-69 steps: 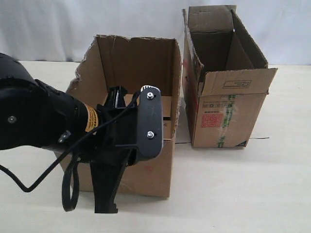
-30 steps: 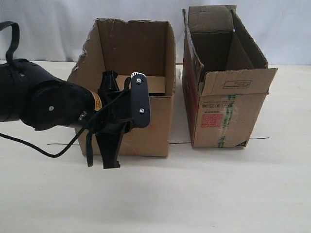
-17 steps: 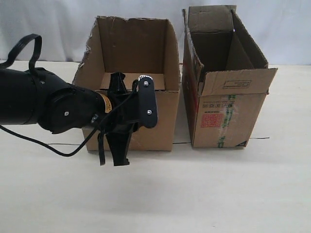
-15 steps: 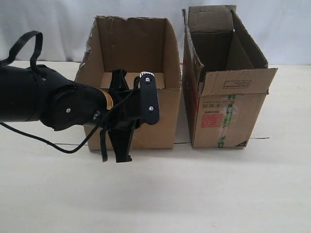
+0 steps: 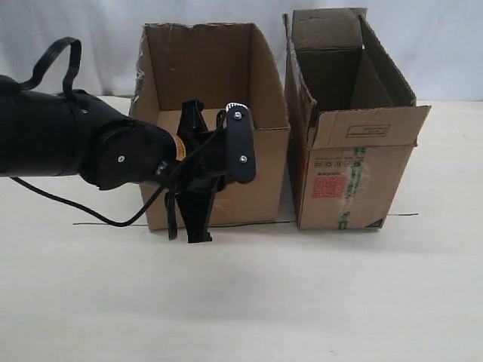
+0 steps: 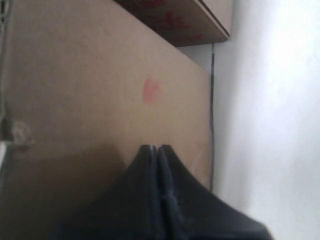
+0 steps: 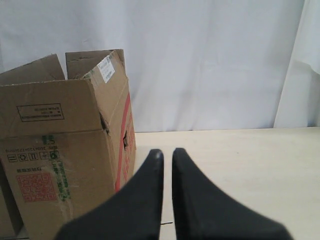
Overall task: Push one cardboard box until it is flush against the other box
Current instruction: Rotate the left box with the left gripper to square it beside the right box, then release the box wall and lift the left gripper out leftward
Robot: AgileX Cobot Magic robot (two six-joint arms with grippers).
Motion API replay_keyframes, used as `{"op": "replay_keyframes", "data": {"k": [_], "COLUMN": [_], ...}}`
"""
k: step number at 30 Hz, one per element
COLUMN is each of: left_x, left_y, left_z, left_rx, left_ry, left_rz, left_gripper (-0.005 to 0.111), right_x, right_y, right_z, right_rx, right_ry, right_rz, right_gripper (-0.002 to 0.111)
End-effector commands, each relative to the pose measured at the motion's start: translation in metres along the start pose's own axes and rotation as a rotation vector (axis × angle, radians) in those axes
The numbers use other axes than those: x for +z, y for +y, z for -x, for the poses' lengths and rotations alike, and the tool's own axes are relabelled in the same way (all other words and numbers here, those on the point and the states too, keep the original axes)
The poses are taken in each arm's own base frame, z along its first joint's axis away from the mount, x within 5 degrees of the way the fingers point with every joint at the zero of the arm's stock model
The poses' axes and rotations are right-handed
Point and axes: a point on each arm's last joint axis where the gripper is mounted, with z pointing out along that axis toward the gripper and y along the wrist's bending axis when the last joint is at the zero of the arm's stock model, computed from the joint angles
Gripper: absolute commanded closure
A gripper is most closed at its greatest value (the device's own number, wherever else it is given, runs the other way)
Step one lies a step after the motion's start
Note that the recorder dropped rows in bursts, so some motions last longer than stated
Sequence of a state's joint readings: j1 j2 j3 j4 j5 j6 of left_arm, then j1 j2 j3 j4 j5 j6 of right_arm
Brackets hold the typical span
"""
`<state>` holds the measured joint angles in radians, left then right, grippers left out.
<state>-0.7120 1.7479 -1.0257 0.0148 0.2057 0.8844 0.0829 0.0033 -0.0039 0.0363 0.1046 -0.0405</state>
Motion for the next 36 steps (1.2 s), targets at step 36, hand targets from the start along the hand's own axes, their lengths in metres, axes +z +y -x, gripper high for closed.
{"op": "replay_keyframes", "data": {"k": [36], "left_x": [-0.185], "left_y": [0.063], "left_z": [-0.147], "left_rx": [-1.113], "left_ry": [-0.193], "left_rz": [0.758], "left_gripper": [0.107], "right_x": [0.0], "right_y": [0.0], "right_z": [-0.001], "right_rx": [0.005], "right_ry": [0.003], "right_rz": [0.001], "right_gripper": [0.103]}}
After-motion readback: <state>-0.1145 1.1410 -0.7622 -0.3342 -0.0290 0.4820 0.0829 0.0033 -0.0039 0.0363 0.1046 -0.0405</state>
